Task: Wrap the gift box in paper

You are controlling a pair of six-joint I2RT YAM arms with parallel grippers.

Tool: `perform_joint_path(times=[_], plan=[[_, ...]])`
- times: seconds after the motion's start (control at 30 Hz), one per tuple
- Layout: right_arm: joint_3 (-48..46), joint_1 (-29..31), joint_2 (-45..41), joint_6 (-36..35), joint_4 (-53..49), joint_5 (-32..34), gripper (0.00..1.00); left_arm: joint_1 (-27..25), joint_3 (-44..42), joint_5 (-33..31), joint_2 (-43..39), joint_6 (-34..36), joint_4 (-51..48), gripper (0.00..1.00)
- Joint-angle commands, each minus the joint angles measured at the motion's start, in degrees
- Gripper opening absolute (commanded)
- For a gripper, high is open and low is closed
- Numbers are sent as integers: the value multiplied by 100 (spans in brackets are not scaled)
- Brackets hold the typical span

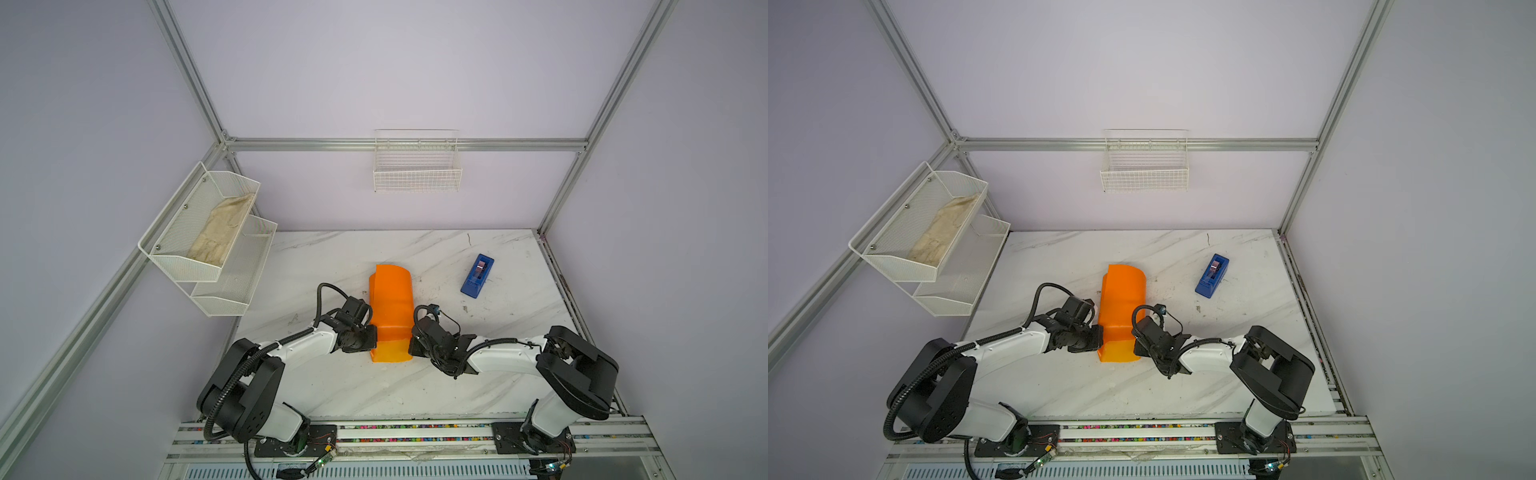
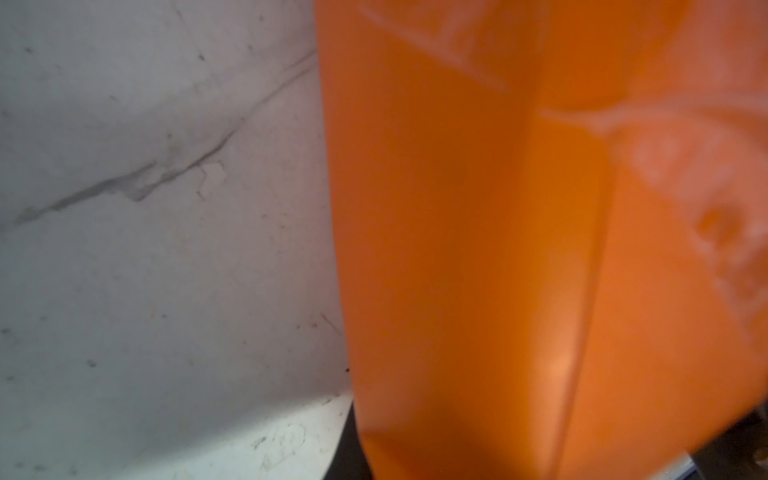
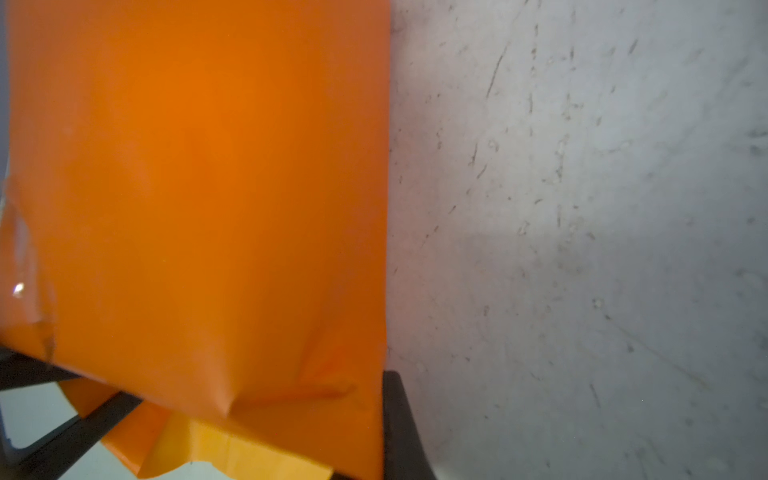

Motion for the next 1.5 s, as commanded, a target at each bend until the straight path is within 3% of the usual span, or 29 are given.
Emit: perform_joint_path(times=[0.0, 0.03, 0.1, 0.17, 0.23, 0.37, 0.4, 0.43, 0.53, 0.6, 0.63, 0.67, 0.8, 0.87, 0.9, 1.0, 1.03, 1.07, 1.23, 1.37, 1.47], plan=[[-94, 41, -161, 53, -206, 119, 9, 5, -167, -75, 60, -38, 28, 0], [-38, 43, -110, 30, -290, 77, 25, 3, -170, -82, 51, -46, 30, 0], [-22, 59, -42, 30, -342, -11, 30, 3, -166, -78, 62, -46, 29, 0], [-95, 86, -46, 64, -290, -26, 19, 4, -163, -74, 66, -36, 16, 0], [-132, 92, -94, 99, -309, 19, 1, 3, -153, -86, 74, -37, 8, 0], [-221, 105, -237, 127, -300, 47, 0, 3, -153, -77, 90, -34, 6, 0], [-195, 105, -217, 120, -351, 15, 3, 3, -153, -65, 92, -40, 7, 0], [-151, 106, -188, 110, -424, -13, 17, 3, -153, -56, 92, -44, 7, 0], [-167, 127, -158, 147, -443, -133, 25, 3, -136, -39, 101, -44, 18, 0], [-198, 146, -139, 169, -421, -183, 20, 4, -124, -30, 109, -44, 29, 0], [-200, 155, -122, 190, -428, -168, 6, 4, -118, -29, 118, -47, 27, 0], [-232, 165, -127, 203, -413, -151, 0, 4, -118, -29, 122, -51, 32, 0], [-287, 182, -185, 228, -345, -159, 0, 7, -118, -3, 145, -63, 42, 0], [-217, 182, -101, 176, -386, -270, 26, 3, -135, -14, 136, -64, 44, 0], [-211, 206, -78, 163, -348, -308, 27, 4, -143, -25, 129, -62, 43, 0], [-258, 252, -32, 206, -290, -339, 23, 3, -147, -38, 127, -59, 34, 0], [-252, 261, -31, 206, -303, -332, 17, 3, -146, -39, 124, -67, 34, 0], [-262, 270, -22, 223, -323, -306, 2, 4, -145, -39, 124, -75, 34, 0], [-316, 297, -111, 276, -293, -272, 0, 3, -148, -31, 140, -90, 53, 0], [-199, 297, -196, 268, -455, -298, 16, 4, -141, -21, 71, -95, 30, 1], [-158, 297, -391, 276, -534, -319, 24, 5, -169, -53, -86, -124, -47, 6]])
